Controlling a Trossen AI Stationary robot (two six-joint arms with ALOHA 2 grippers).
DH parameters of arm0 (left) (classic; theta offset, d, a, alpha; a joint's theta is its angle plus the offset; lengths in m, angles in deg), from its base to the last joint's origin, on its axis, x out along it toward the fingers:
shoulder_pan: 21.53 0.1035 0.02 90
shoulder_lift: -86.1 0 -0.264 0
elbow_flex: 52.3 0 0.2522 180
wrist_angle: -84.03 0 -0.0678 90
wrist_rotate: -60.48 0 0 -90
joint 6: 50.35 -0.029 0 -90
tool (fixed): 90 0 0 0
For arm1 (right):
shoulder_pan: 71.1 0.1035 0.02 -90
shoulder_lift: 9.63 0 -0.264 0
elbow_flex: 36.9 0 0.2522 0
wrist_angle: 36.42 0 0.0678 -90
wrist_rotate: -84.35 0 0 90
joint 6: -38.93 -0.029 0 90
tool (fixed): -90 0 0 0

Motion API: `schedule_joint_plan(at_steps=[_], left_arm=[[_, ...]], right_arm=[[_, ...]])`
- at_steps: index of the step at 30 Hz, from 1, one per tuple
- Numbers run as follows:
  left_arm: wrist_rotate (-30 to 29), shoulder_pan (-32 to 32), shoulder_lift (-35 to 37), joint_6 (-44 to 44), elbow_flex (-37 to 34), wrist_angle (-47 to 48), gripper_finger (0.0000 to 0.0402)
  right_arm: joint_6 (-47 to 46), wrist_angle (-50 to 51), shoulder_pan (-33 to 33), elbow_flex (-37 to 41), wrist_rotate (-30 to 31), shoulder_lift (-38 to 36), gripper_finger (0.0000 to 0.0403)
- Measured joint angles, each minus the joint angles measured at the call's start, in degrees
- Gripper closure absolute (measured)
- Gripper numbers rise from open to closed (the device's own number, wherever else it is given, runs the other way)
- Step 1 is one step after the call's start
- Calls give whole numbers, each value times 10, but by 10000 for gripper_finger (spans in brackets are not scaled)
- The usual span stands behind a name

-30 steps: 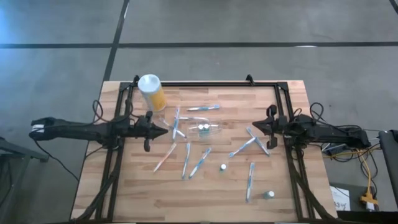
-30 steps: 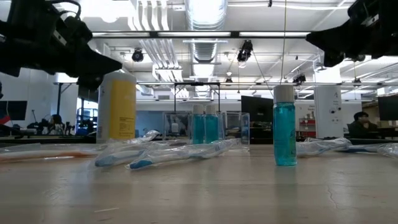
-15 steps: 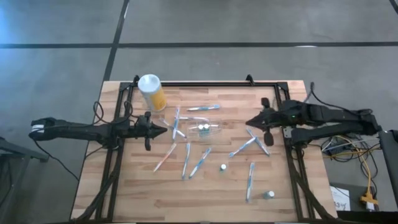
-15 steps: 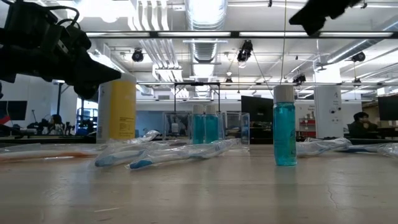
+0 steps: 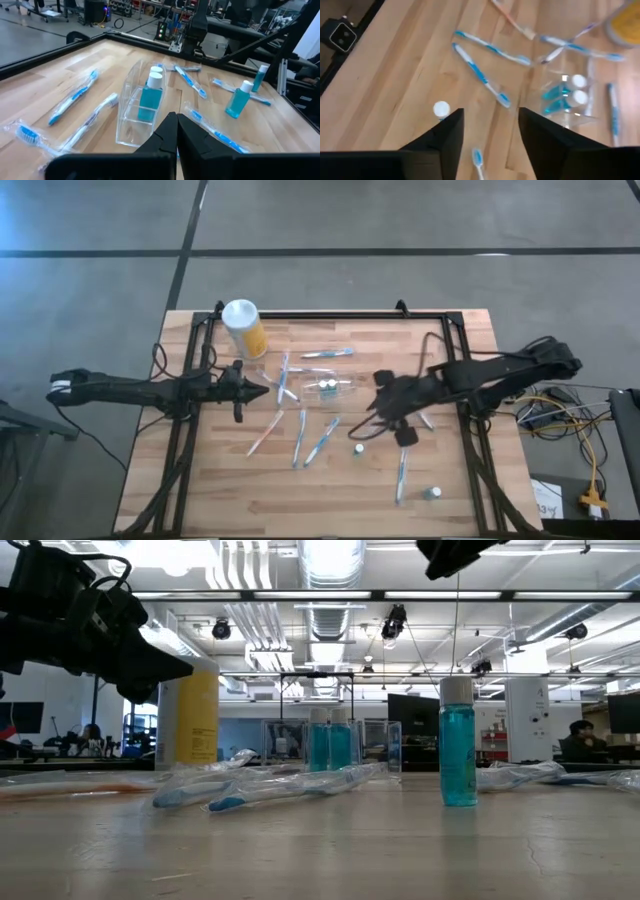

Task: Pick & Place toothbrushing station
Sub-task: Put the top mouthwash into the middle section of the transparent organizer

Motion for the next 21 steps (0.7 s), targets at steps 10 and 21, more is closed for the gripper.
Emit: schedule_joint_plan(at_steps=[10, 21], left_arm=[[0, 0, 0, 0, 0, 0, 396], [0, 0, -2, -1, -1, 1, 396]], right_arm=[[18, 91, 26, -92, -18, 158, 191], [54, 84, 35, -116, -87, 246, 191]])
